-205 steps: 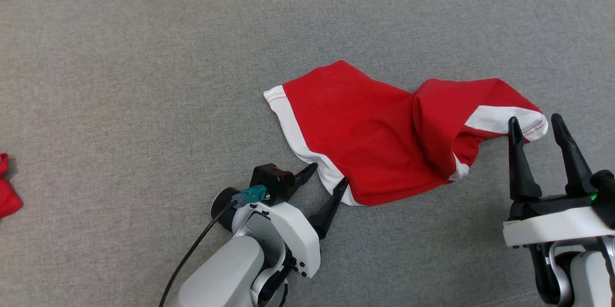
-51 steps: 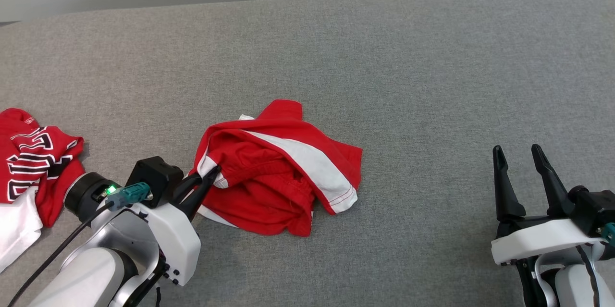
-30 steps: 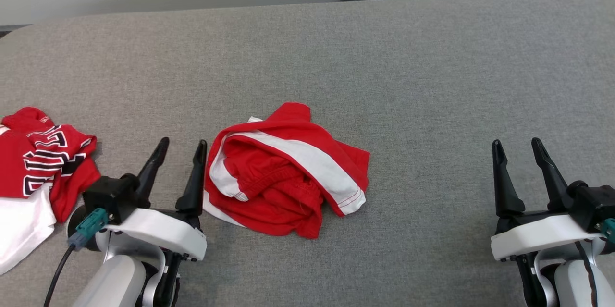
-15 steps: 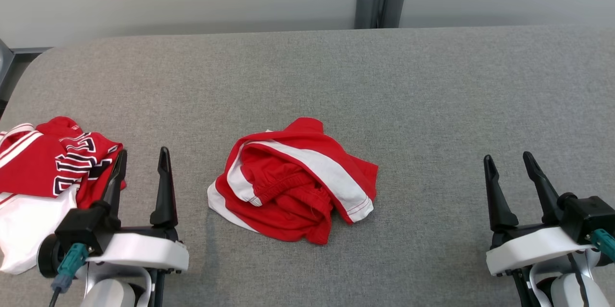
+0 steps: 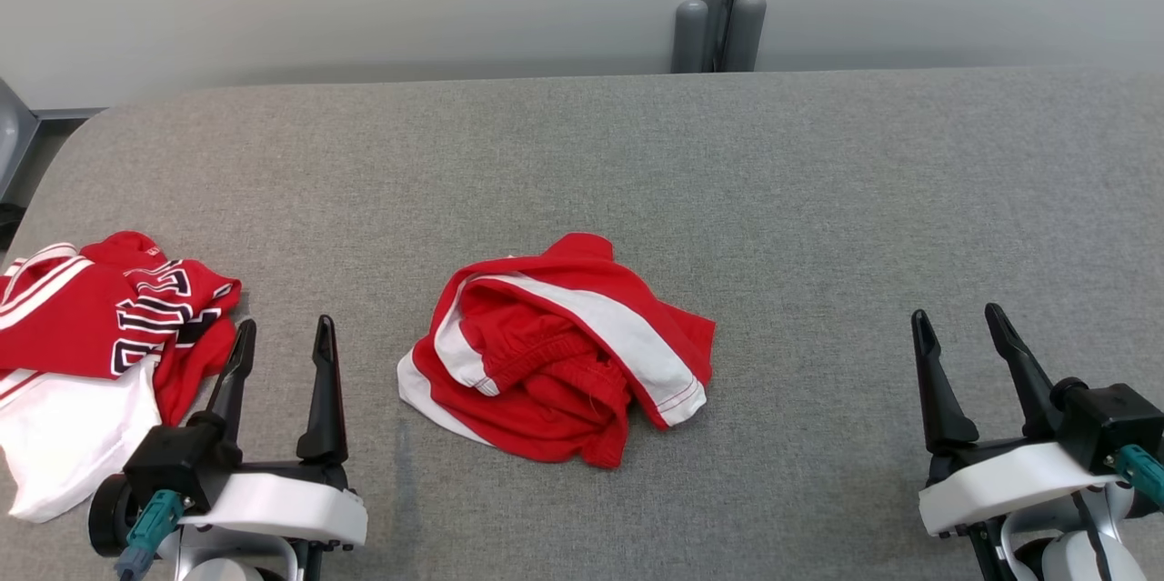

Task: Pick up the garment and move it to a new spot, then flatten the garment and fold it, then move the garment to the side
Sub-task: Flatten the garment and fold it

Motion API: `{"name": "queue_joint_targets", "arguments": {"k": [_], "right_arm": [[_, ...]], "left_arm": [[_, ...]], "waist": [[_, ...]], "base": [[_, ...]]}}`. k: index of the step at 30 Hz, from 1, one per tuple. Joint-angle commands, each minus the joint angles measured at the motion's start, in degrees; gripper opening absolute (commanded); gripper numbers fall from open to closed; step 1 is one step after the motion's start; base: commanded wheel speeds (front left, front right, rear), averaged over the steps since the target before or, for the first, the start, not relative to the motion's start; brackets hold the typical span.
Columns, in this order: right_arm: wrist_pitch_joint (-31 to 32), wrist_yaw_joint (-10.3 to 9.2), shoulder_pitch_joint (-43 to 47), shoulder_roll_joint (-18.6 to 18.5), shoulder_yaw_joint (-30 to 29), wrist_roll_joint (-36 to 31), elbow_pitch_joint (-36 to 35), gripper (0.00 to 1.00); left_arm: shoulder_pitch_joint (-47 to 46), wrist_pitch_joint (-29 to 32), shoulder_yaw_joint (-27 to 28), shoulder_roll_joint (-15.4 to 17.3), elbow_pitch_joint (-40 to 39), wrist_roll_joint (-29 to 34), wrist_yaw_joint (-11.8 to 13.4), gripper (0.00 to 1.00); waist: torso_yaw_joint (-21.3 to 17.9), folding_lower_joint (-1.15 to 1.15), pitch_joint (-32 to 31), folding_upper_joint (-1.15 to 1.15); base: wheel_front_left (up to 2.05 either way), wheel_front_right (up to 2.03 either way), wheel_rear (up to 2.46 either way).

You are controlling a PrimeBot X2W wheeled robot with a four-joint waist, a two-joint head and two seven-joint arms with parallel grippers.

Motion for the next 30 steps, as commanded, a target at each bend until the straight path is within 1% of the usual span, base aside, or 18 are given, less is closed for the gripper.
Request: {"name": "queue_joint_targets", "arguments": {"k": [1,11,24,26,30], "right_arm": [[0.20,0.01,0.38,-0.28,-0.09,0.14,-0.27,1.00],[0.09,0.01,0.57,-0.27,0.24,0.59,0.08,1.00],[-0.23,0.01,0.32,-0.29,3.82,1.76,1.94,1.00],[-0.28,0.01,0.23,-0.29,3.92,1.87,2.10,1.00],[-0.20,0.01,-0.02,-0.28,4.08,1.83,2.28,1.00]], "left_arm": [[0.15,-0.07,0.10,0.12,0.19,0.32,-0.36,1.00],[-0.23,-0.07,0.18,-0.47,1.51,0.67,-1.48,1.00],[-0.94,-0.05,-0.26,-0.99,1.45,1.41,-2.07,1.00],[-0.54,0.71,-1.62,-1.43,1.41,1.20,-2.85,1.00],[-0.63,3.64,-4.98,-2.56,2.01,0.05,-5.42,1.00]], "waist": [[0.01,0.00,-0.03,0.00],[0.20,0.00,-0.43,0.00],[1.35,0.00,0.18,0.00],[1.43,0.00,0.17,0.00],[1.43,0.00,0.28,0.00]], "base": [[0.00,0.00,0.00],[0.00,0.00,0.00],[0.00,0.00,0.00],[0.00,0.00,0.00],[0.00,0.00,0.00]]}}
